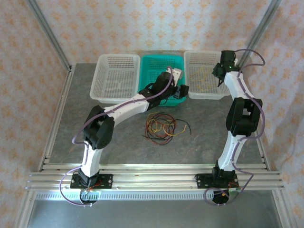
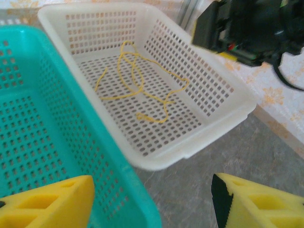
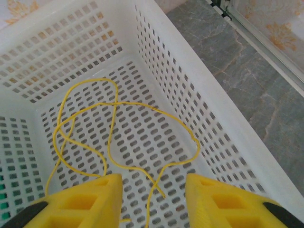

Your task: Untangle the cables

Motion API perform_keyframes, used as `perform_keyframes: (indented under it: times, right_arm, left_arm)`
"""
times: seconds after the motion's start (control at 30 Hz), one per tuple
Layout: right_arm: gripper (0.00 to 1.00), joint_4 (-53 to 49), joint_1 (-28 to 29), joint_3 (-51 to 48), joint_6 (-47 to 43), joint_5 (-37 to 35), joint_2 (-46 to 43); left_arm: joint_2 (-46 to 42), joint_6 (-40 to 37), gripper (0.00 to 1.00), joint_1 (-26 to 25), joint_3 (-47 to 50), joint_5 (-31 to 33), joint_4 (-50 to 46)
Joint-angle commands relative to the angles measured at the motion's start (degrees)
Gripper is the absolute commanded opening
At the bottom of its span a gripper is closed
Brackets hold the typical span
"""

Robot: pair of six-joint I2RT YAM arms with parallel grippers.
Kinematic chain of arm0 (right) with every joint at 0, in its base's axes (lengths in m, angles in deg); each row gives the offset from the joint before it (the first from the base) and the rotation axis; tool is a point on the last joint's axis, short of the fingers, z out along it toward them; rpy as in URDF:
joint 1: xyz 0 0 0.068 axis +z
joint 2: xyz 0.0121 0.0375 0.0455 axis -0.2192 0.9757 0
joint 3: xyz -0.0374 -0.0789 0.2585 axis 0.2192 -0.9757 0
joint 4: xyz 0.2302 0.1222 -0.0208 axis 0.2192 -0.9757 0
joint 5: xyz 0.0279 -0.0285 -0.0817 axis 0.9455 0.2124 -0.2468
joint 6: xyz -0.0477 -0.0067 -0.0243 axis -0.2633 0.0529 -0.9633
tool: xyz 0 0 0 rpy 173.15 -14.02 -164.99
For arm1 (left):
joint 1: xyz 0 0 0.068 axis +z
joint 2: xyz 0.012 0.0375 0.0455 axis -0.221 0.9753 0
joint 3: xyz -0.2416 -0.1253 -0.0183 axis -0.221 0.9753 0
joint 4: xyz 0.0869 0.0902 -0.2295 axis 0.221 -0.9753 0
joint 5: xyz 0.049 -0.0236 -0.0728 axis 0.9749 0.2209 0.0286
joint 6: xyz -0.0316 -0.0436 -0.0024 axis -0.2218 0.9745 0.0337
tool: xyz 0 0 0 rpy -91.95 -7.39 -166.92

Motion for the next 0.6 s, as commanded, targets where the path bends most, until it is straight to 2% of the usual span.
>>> perform_keyframes:
  times: [0.0, 0.33, 0.57]
  right_arm:
    - [0.39, 2.4, 2.1, -5.35, -0.82, -1.43, -8.75]
    - [0.39, 8.42, 12.08, -28.05, 0.94, -3.25, -28.47]
    - [0.37, 4.29, 20.16, -38.8, 4.47, -4.9, -37.04]
  left_arm:
    - [-7.88, -0.5, 0.68, 0.48, 5.58, 2.3, 0.18]
    - [-22.96, 3.78, 0.64, 0.3, 28.88, 6.88, 3.49]
    - [-29.73, 5.98, 0.64, -0.96, 38.98, 10.37, 2.39]
